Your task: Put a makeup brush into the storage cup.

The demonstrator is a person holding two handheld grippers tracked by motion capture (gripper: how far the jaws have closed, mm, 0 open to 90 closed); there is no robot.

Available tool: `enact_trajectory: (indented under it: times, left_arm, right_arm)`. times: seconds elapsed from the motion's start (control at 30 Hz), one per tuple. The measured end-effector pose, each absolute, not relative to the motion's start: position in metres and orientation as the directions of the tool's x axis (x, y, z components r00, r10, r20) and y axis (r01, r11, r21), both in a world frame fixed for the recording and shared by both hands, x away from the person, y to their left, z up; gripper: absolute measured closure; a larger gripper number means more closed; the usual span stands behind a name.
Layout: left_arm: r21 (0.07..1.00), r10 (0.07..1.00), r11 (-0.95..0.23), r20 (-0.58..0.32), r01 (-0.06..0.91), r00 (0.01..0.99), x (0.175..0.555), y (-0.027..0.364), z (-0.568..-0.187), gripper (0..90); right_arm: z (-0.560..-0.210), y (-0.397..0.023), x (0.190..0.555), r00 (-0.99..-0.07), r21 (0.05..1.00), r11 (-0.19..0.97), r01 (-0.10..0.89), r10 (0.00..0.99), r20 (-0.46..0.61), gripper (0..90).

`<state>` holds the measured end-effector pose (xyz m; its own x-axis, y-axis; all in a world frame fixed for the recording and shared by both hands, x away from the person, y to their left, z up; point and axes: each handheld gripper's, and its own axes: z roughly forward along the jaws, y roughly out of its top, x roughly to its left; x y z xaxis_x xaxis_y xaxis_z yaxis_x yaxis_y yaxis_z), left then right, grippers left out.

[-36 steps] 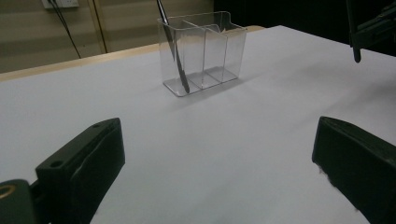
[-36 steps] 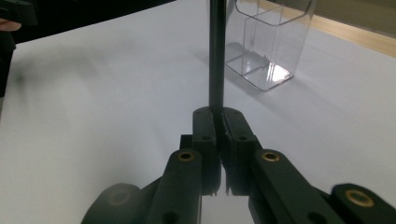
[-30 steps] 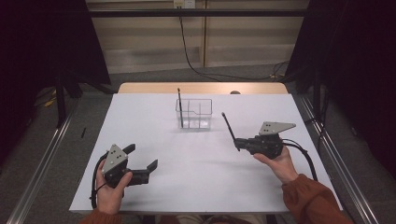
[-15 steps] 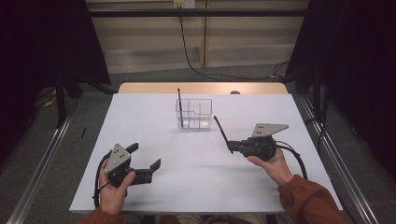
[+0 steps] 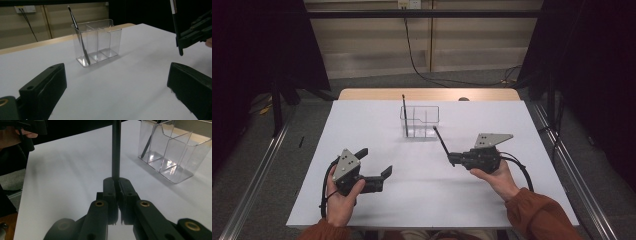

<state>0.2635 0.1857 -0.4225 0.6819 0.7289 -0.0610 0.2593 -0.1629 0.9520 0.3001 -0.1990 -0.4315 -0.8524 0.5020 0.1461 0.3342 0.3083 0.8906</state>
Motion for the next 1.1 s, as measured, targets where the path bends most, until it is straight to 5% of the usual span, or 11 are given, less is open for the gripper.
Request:
enact_trajectory:
  times: [1.1]
  left_arm:
    - [0.966, 0.586, -0.163, -0.068, 0.199, 0.807, 0.292, 0.107, -0.401, 2.2]
  right_arm:
    - [-0.432, -0.176, 0.299, -0.875, 0.905, 0.292, 0.310, 0.460, 0.152, 85.3]
